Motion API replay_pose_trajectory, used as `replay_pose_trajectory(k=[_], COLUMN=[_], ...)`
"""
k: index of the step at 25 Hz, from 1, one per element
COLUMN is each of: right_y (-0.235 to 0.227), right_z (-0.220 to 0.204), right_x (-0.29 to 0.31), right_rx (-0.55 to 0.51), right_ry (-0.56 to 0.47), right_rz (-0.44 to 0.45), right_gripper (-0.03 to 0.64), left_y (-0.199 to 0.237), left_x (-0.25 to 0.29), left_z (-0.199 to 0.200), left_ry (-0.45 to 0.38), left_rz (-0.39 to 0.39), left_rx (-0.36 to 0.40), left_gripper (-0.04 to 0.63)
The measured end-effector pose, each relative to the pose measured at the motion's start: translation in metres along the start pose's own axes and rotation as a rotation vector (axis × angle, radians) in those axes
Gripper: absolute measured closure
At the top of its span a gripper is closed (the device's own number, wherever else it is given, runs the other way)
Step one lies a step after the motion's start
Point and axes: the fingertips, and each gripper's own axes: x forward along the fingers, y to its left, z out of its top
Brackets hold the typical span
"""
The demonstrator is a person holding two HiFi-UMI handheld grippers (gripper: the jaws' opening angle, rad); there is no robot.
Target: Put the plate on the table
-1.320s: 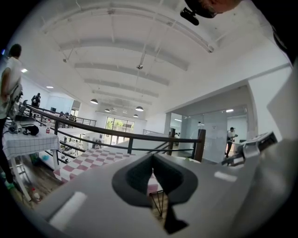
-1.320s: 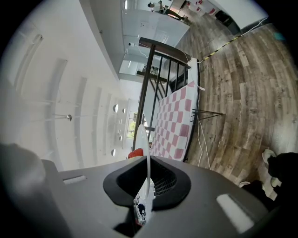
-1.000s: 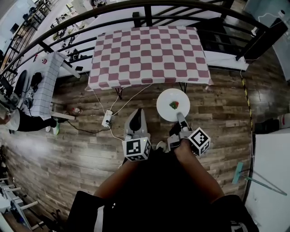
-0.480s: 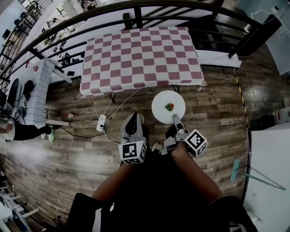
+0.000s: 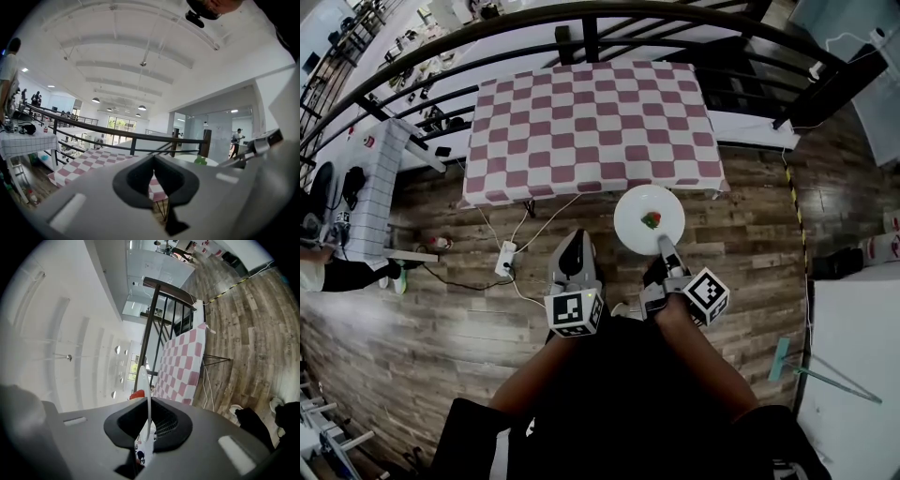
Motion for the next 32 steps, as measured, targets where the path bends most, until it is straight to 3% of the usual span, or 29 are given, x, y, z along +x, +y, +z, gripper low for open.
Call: replay_pose_trajectory(k=[21,32], right_y=[0.044,0.069], right_z=[0.024,0.011], right_x=[0.131,0.217], right_rx=[-0.011,-0.013], right_ry=[-0.012,-0.009], right_rz=[-0.058,-0.098], right_gripper=[0.601,0.603], left_y=[0.066,0.138], left_x=[0.127,0.187], left_z=[0.051,0.06], left_ry=[-0.022,0.005], left_rz=[-0.012,0.01], left_rx=[-0.013,-0.044], left_gripper=[0.584,0.584])
